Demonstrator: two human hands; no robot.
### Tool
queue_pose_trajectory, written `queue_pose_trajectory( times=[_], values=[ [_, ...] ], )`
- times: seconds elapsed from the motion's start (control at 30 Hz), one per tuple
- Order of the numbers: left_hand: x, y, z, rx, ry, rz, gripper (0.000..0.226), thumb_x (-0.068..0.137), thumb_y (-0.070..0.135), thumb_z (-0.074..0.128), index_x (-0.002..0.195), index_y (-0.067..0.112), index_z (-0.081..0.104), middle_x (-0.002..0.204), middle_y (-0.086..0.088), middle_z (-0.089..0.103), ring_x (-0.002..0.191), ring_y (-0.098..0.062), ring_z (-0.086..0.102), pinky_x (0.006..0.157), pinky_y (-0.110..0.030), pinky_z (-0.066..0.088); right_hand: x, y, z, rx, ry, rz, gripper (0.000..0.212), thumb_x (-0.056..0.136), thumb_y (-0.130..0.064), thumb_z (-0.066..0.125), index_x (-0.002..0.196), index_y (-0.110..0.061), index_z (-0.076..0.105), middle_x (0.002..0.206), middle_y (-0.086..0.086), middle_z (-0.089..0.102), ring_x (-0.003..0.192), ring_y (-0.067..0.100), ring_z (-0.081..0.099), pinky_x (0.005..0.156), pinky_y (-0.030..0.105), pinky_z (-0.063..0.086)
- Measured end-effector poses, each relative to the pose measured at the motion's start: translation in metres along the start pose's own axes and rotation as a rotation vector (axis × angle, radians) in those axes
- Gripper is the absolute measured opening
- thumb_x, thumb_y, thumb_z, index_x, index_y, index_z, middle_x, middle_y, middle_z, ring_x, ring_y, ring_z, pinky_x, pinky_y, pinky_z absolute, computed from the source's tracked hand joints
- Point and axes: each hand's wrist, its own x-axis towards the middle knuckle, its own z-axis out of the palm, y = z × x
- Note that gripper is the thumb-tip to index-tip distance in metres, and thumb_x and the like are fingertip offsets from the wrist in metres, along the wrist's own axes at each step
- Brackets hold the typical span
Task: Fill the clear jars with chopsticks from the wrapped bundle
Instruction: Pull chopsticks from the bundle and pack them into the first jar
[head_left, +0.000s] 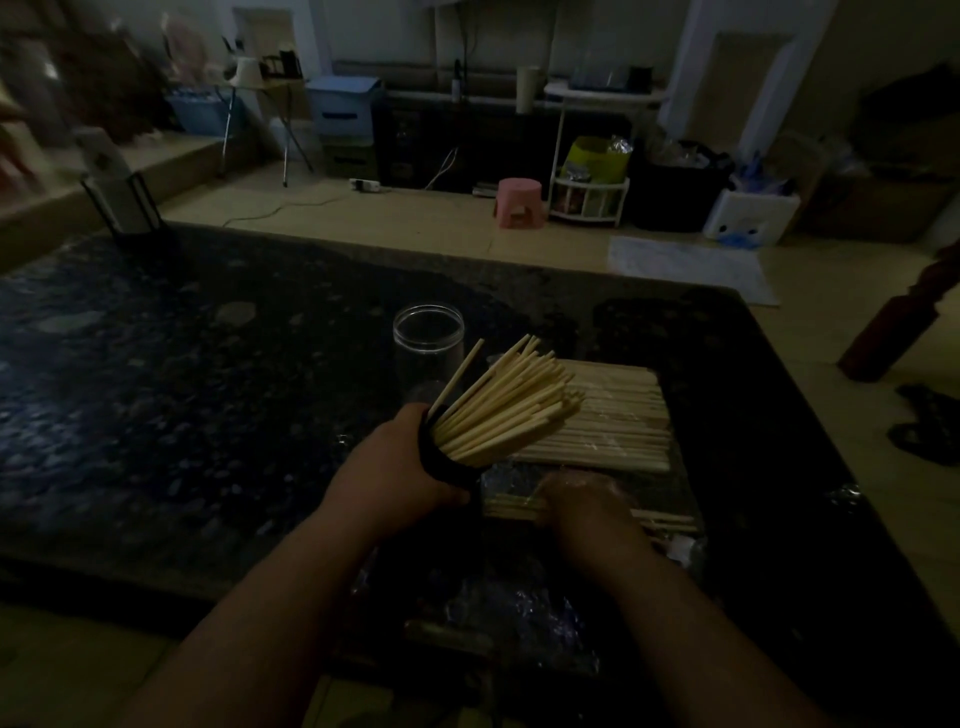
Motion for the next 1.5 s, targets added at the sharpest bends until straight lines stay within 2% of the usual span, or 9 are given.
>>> queue_pose_trajectory(
  times=[0.27, 0.47, 0.63, 0.73, 0.9, 1.03, 1.23, 1.37, 1.5],
  values=[
    [-0.003, 0.002, 0.001, 0.027, -0.005, -0.001, 0.087, 0.057, 0.037, 0.088, 0.132, 0.032, 0.042, 0.117, 0.008, 0.059, 0.097, -0.011, 0.057, 0.081, -0.028, 0.048, -0.023, -0.004, -0.009, -0.151, 0.055, -0.051, 0.034, 0.094, -0.025, 0.045, 0.125, -0.019, 0.058, 0.125, 0.005, 0.059, 0.115, 0.025, 0.055, 0.098, 0.03, 0.038],
    [-0.005, 0.004, 0.001, 0.012, -0.001, 0.004, 0.087, 0.058, 0.037, 0.088, 0.132, 0.031, 0.044, 0.117, 0.006, 0.061, 0.098, -0.012, 0.058, 0.081, -0.029, 0.048, -0.044, -0.016, -0.047, 0.093, 0.053, -0.09, 0.041, 0.096, -0.034, 0.045, 0.136, -0.029, 0.045, 0.131, 0.003, 0.057, 0.114, 0.026, 0.057, 0.093, 0.032, 0.044],
    [-0.006, 0.008, 0.0, 0.002, 0.0, -0.015, 0.087, 0.059, 0.036, 0.088, 0.133, 0.029, 0.043, 0.105, 0.013, 0.054, 0.093, -0.007, 0.051, 0.079, -0.027, 0.044, -0.063, -0.022, -0.081, 0.053, 0.064, -0.154, 0.031, 0.092, -0.055, 0.045, 0.101, -0.028, 0.057, 0.109, 0.004, 0.066, 0.1, 0.027, 0.061, 0.079, 0.034, 0.045],
    [-0.006, 0.008, 0.0, 0.013, 0.007, -0.033, 0.087, 0.058, 0.037, 0.089, 0.132, 0.028, 0.044, 0.113, 0.007, 0.059, 0.097, -0.011, 0.055, 0.082, -0.03, 0.047, -0.072, -0.024, -0.102, 0.033, 0.088, -0.181, 0.029, 0.087, -0.056, 0.045, 0.082, -0.029, 0.051, 0.093, -0.002, 0.066, 0.089, 0.023, 0.061, 0.069, 0.031, 0.04],
    [-0.007, 0.01, -0.001, 0.04, -0.021, -0.055, 0.089, 0.058, 0.039, 0.088, 0.133, 0.03, 0.042, 0.121, 0.004, 0.06, 0.103, -0.015, 0.058, 0.088, -0.034, 0.05, -0.066, -0.016, -0.118, 0.042, 0.394, -0.174, 0.026, 0.088, -0.043, 0.043, 0.074, -0.022, 0.052, 0.076, -0.003, 0.058, 0.072, 0.023, 0.054, 0.06, 0.032, 0.034],
    [-0.007, 0.011, -0.003, 0.038, -0.038, -0.027, 0.084, 0.058, 0.033, 0.088, 0.13, 0.031, 0.043, 0.109, 0.011, 0.057, 0.093, -0.009, 0.055, 0.08, -0.03, 0.048, -0.06, -0.005, -0.118, 0.008, 0.734, -0.219, 0.026, 0.083, -0.038, 0.047, 0.071, -0.016, 0.053, 0.079, 0.005, 0.051, 0.07, 0.025, 0.046, 0.061, 0.035, 0.036],
    [-0.003, 0.008, -0.002, 0.059, -0.047, -0.019, 0.085, 0.055, 0.037, 0.087, 0.128, 0.037, 0.044, 0.109, 0.014, 0.058, 0.096, -0.009, 0.059, 0.083, -0.031, 0.051, -0.06, -0.008, -0.12, 0.258, 0.878, -0.157, 0.023, 0.091, -0.033, 0.047, 0.085, -0.014, 0.059, 0.086, 0.002, 0.047, 0.059, 0.018, 0.046, 0.045, 0.027, 0.038],
    [-0.002, 0.008, 0.0, 0.091, -0.051, -0.007, 0.086, 0.053, 0.04, 0.085, 0.129, 0.037, 0.044, 0.114, 0.01, 0.06, 0.098, -0.013, 0.061, 0.085, -0.038, 0.054, -0.051, -0.006, -0.114, 0.367, 0.949, -0.159, 0.019, 0.091, -0.019, 0.063, 0.103, -0.005, 0.07, 0.101, 0.007, 0.053, 0.079, 0.018, 0.055, 0.064, 0.028, 0.047],
    [-0.001, 0.007, 0.001, 0.12, -0.046, 0.012, 0.089, 0.051, 0.042, 0.086, 0.129, 0.037, 0.044, 0.116, 0.008, 0.06, 0.101, -0.014, 0.061, 0.086, -0.039, 0.054, -0.053, -0.013, -0.123, 0.582, 1.075, -0.186, 0.023, 0.094, -0.02, 0.057, 0.101, -0.004, 0.071, 0.099, 0.002, 0.055, 0.089, 0.001, 0.051, 0.082, 0.004, 0.037]
  ],
)
